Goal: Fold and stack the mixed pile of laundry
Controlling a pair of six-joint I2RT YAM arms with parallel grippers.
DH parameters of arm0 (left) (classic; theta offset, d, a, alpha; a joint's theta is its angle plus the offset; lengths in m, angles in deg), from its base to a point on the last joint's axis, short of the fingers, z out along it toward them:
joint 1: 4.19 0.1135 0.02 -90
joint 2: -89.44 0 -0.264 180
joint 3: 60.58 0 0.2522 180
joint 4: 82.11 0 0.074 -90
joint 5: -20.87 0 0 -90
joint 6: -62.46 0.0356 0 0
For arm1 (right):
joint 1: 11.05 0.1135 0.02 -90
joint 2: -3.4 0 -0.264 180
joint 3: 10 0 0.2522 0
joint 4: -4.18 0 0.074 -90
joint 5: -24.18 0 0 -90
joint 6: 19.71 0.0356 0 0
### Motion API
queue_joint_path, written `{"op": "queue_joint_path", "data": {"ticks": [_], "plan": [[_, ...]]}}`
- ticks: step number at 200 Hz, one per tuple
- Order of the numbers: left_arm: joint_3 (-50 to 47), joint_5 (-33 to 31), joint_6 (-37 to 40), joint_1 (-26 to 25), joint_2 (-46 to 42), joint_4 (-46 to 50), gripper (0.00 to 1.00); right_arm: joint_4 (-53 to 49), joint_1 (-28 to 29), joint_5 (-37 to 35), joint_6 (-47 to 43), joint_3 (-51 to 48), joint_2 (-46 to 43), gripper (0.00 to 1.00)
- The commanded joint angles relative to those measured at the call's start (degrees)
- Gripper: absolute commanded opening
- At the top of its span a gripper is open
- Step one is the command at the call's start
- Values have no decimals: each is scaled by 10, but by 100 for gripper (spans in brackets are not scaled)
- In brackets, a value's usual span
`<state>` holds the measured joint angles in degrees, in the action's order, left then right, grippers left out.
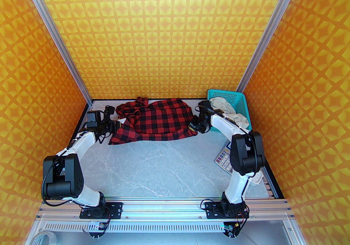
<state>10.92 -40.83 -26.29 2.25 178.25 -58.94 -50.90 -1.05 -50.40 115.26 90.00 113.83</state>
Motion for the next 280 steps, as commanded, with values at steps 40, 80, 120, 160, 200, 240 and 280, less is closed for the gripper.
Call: {"op": "queue_joint_path", "data": {"ticks": [40, 80, 120, 160, 200, 240, 280], "plan": [[13, 25, -31, 16, 35, -61, 0, -50, 3, -41, -9, 94, 81, 0], [35, 32, -46, 18, 80, -74, 0, -59, 2, -50, -15, 143, 125, 5], [51, 30, -92, 33, 111, -89, 41, -59, -1, -46, -51, 208, 171, 38], [50, -27, -99, 56, 54, -34, 54, -93, -2, -79, -122, 248, 149, 47], [-2, -96, -133, 50, -58, 95, 59, -5, -2, -86, -158, 25, 6, 54], [-62, -127, -161, 27, -47, 145, 66, 57, -2, -52, -187, -91, -8, 62], [-42, -146, -113, 10, 5, 145, 67, 63, -2, -80, -210, -74, 27, 64]]}}
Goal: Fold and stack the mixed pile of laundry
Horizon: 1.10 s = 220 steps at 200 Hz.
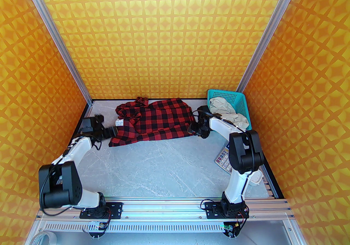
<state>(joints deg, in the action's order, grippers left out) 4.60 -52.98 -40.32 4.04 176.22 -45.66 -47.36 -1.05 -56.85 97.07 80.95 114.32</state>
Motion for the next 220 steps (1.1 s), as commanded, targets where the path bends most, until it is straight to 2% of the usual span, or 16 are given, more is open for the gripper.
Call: {"op": "queue_joint_path", "data": {"ticks": [1, 30, 67, 108, 127, 177, 206, 220], "plan": [[22, -24, 29, -8, 28, 12, 67, 27, -2, -17, -29, 19, 24, 64], [85, 1, 91, -31, 96, -5, 62, 0, -2, -42, -35, 53, 56, 64], [167, 15, 129, -40, 196, 24, 38, -15, -2, -59, -36, 72, 78, 60], [192, 16, 132, -40, 213, 13, 9, -28, -2, -64, -35, 99, 103, 54], [202, 17, 131, -40, 205, 7, 0, -31, -2, -65, -32, 103, 110, 50], [229, 24, 133, -38, 180, 5, 0, -43, -2, -82, -27, 106, 120, 45], [259, 23, 136, -33, 204, 17, 0, -49, -2, -89, -27, 110, 123, 44], [271, 23, 134, -31, 219, 17, 2, -54, -3, -95, -27, 111, 122, 39]]}}
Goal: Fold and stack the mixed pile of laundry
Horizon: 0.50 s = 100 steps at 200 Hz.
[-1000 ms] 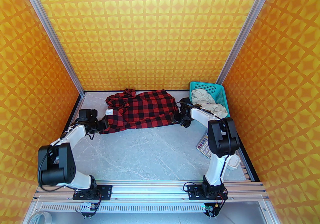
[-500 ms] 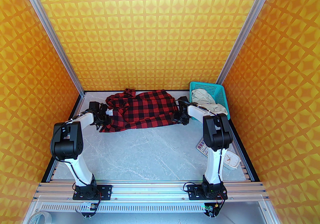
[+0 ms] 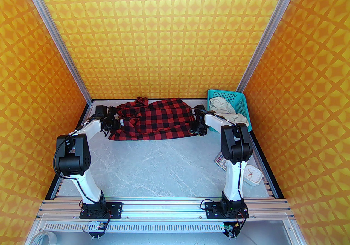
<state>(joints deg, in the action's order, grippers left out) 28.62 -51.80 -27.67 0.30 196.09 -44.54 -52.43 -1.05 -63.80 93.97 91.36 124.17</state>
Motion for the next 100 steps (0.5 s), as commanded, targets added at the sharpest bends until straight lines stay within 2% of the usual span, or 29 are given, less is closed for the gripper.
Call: {"op": "queue_joint_path", "data": {"ticks": [1, 20, 27, 39, 52, 62, 75, 100], "plan": [[32, 10, 8, 7, 21, 6, 2, -4, -3, -25, 4, 7, 23, 38], [48, 9, -6, 18, 45, 4, 2, -11, -4, -33, 5, 7, 19, 30], [53, 9, -9, 21, 54, 4, 6, -11, -5, -36, 4, 4, 14, 27], [66, 9, -11, 24, 68, 10, 18, -11, -7, -39, 4, -2, 8, 22], [79, 8, -9, 24, 77, 29, 27, -14, -8, -36, 9, -12, 1, 20], [79, 4, -14, 25, 67, 38, 43, -14, -8, -27, 13, -23, -8, 20], [59, -21, -33, 25, 33, 41, 59, -1, -8, -8, 21, -47, -24, 22], [-6, -53, -101, 41, -44, 52, 70, 7, -8, 12, 30, -77, -58, 39]]}}
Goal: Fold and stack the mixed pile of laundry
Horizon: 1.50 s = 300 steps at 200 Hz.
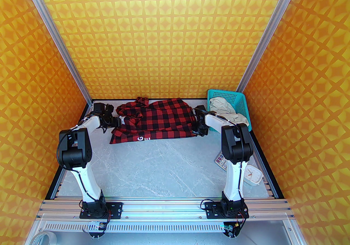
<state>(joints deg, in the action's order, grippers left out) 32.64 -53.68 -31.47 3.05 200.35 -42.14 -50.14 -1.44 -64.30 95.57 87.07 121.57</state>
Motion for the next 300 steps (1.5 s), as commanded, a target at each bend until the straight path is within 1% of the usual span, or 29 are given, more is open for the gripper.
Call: {"op": "queue_joint_path", "data": {"ticks": [1, 16, 35, 62, 89, 101, 121, 130, 148, 161, 171, 193, 207, 230, 272, 300], "plan": [[-50, -35, -65, 14, -89, 28, 70, -16, -4, 17, 14, -36, -33, 40], [-103, -45, -94, 23, -121, 26, 76, -15, -4, 20, 16, -49, -54, 49], [-162, -44, -122, 34, -131, 2, 81, -5, -9, 39, 18, -52, -62, 54], [-193, -10, -138, 35, -103, -47, 81, 4, -12, 46, 18, -29, -29, 56], [-181, 14, -150, 35, -61, -79, 81, 13, -12, 54, 18, -3, 16, 55], [-174, 37, -155, 36, -42, -92, 75, 9, -10, 52, 15, 7, 23, 52], [-167, 43, -165, 38, -35, -104, 60, 3, -10, 56, 17, 11, 27, 44], [-165, 43, -168, 38, -38, -103, 50, 7, -10, 60, 20, 6, 25, 38], [-166, 43, -174, 38, -44, -107, 21, 19, -10, 63, 25, -11, 15, 25], [-168, 43, -176, 37, -48, -107, 8, 22, -10, 63, 25, -14, 13, 17], [-172, 43, -176, 38, -55, -107, 0, 20, -10, 65, 26, -14, 11, 11], [-185, 43, -181, 42, -81, -109, 0, 26, -10, 71, 30, -26, -5, 0], [-194, 40, -191, 48, -101, -105, 0, 28, -9, 78, 35, -41, -25, 0], [-208, 22, -203, 61, -139, -69, 0, 33, -3, 85, 50, -93, -82, 0], [-256, -13, -203, 74, -196, -3, 0, 58, 12, 106, 77, -253, -199, 0], [-274, -16, -192, 77, -232, 27, 0, 53, 22, 103, 86, -354, -273, 0]]}}
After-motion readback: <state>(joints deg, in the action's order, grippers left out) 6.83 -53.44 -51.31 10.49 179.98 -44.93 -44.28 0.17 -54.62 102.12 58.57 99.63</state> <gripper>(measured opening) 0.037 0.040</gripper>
